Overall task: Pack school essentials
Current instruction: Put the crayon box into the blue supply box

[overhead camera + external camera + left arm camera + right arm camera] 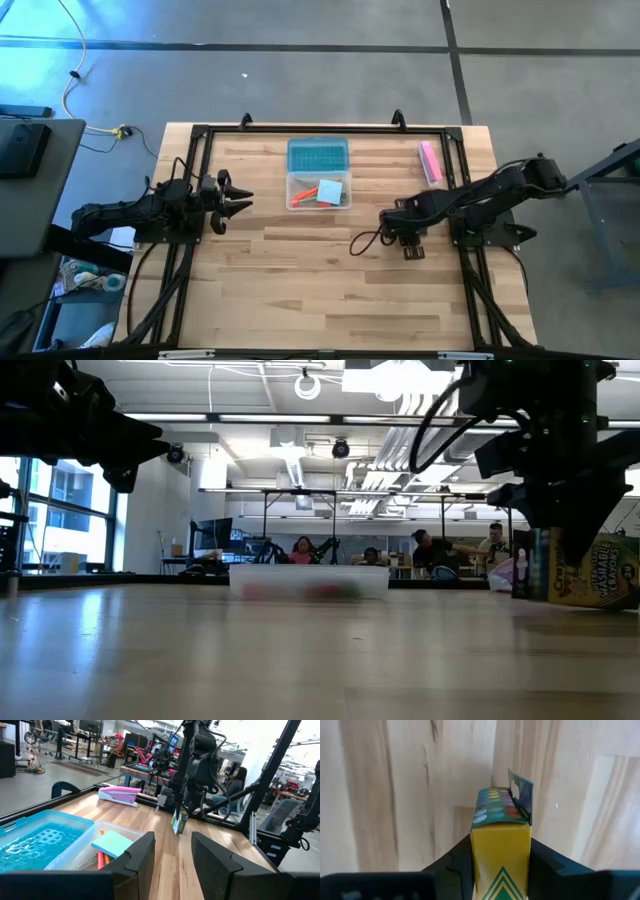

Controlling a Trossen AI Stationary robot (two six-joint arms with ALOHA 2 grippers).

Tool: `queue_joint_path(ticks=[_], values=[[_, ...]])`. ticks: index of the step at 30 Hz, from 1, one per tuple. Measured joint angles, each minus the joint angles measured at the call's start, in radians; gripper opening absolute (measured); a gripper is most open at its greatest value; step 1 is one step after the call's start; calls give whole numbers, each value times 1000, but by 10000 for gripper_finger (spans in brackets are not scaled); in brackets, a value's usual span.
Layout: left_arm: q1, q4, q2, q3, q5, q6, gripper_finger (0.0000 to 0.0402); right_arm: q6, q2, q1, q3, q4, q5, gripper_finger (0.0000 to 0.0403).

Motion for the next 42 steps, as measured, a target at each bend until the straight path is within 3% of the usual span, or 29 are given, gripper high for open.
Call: queue_joint_path(ticks=[11,17,22,26,33,42], values=[[0,0,0,0,0,0,117,104,0,-46,0,142,-106,95],[0,0,0,0,0,0,117,224,0,-110,0,274,-272,94],[0,0,0,0,0,0,117,390,0,-183,0,471,-380,94],[0,0,0,0,0,0,117,509,21,-231,24,616,-390,94],[0,0,0,0,0,0,117,526,199,-286,272,578,-393,94],[0,0,0,0,0,0,117,325,504,-378,713,225,-546,94]])
